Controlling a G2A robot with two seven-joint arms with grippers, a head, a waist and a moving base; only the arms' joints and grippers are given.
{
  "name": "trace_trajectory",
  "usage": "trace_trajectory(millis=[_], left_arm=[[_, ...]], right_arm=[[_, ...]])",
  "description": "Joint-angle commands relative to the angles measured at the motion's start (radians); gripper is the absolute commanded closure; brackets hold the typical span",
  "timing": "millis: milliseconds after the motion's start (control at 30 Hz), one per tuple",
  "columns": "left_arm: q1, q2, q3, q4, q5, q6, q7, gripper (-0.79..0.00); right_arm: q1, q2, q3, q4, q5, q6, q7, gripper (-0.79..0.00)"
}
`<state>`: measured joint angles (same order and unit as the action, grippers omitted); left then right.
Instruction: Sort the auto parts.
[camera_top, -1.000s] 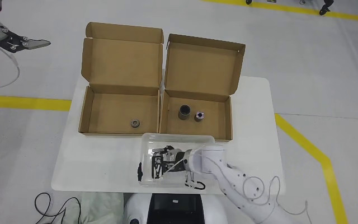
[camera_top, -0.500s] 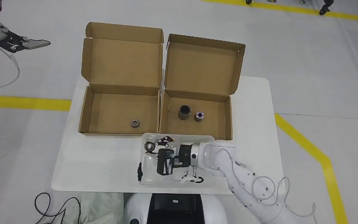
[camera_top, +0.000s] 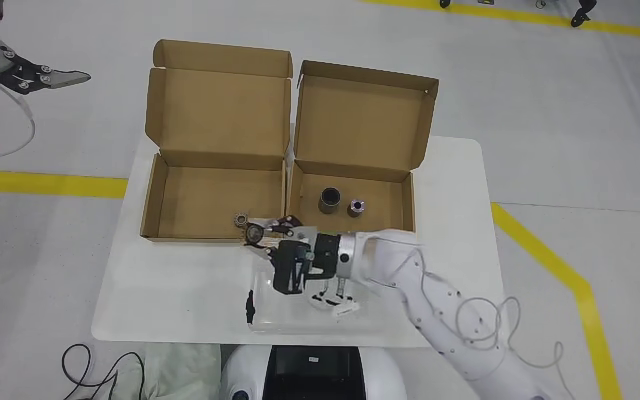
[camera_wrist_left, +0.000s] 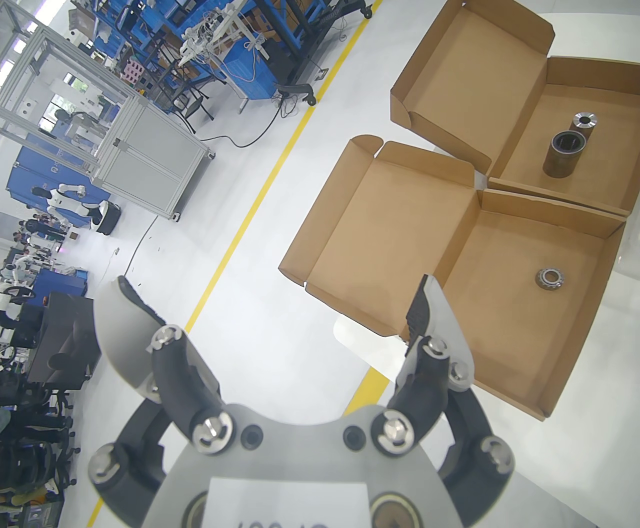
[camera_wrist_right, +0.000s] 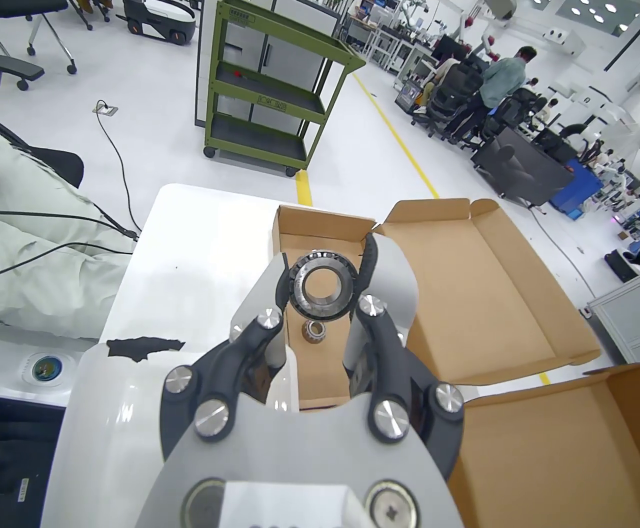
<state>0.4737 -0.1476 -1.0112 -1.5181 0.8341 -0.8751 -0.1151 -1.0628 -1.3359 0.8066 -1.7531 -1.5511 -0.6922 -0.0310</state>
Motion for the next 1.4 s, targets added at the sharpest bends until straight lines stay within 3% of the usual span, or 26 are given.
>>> trace_trajectory(millis=[0,433,800,1367], left_arm=[[0.000,0.000,0.000,0.000,0.000,0.000,0.000,-0.785],[0.000,0.000,0.000,0.000,0.000,0.000,0.000,-0.785],[0.000,0.000,0.000,0.000,0.000,0.000,0.000,-0.785],[0.000,0.000,0.000,0.000,0.000,0.000,0.000,-0.785]], right_arm=[[0.018,-0.004,0.000,-0.008,0.014,0.009,0.001,0.000],[0.136,-0.024,0.019,-0.094,0.062,0.051,0.041,0.000],[0.210,-0.040,0.025,-0.080,0.113,0.061,0.032,0.000],[0.198,-0.041,0.048,-0.119,0.079,0.073,-0.014,0.000]])
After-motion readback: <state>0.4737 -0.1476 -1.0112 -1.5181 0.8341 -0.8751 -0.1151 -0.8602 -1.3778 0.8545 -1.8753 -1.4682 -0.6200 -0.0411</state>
